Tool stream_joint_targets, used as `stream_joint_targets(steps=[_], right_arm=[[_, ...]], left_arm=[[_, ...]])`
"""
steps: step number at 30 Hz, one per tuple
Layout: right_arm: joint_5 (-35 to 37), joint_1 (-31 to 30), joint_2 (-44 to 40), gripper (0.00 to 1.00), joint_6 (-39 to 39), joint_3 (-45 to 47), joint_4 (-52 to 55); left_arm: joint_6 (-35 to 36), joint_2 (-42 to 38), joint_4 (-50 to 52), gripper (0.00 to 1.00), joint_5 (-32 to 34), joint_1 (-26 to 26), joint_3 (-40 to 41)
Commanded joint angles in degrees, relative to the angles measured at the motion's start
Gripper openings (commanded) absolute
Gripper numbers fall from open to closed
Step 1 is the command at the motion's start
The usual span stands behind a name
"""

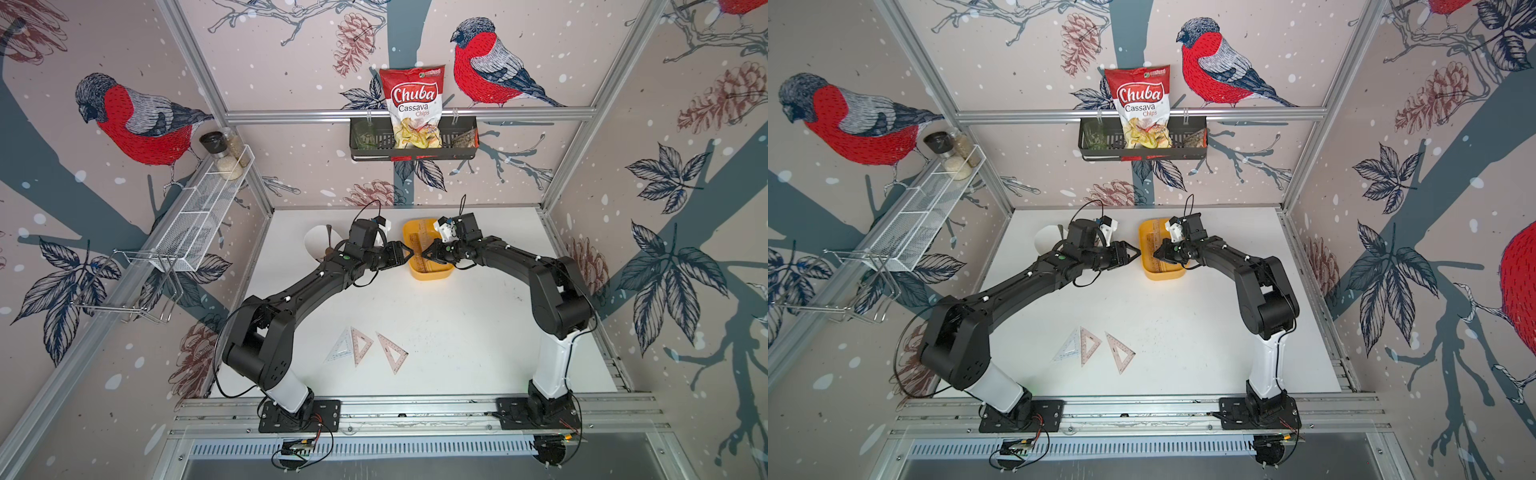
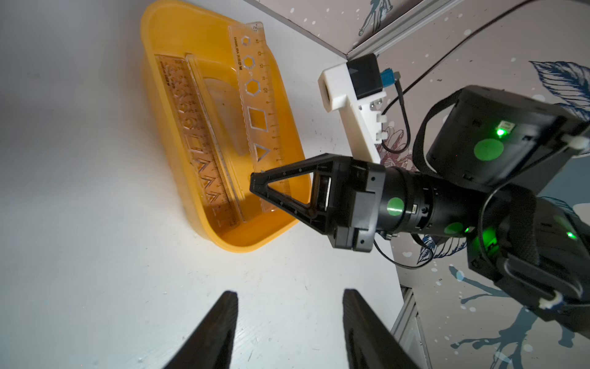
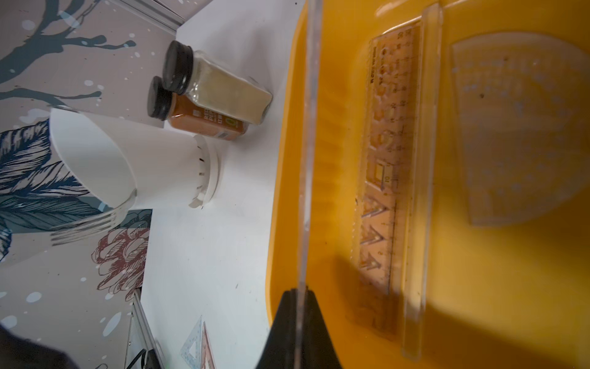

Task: Put the scattered rulers into the storage box
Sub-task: Place the ruler in the storage box.

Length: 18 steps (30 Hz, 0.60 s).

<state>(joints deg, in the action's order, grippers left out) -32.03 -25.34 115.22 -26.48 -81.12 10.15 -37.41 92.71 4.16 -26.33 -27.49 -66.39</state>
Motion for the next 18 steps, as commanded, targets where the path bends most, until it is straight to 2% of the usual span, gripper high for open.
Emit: stream_joint_targets(steps=[1, 9, 18], right_arm=[[1.67, -0.51, 3.91, 0.01, 3.09, -4.72, 6.8], [2.63, -0.78, 10.96, 0.05, 4.13, -12.46, 11.17], [2.51, -1.17, 14.44, 0.09, 4.67, -16.13, 13.22]], left_arm=[[3.16, 0.41, 2.69, 0.57, 1.14, 0.74, -0.8], [2.98, 0.53, 1.68, 0.57, -0.72, 1.98, 0.33], [2.81, 0.44, 1.03, 0.57, -1.59, 2.41, 0.77]])
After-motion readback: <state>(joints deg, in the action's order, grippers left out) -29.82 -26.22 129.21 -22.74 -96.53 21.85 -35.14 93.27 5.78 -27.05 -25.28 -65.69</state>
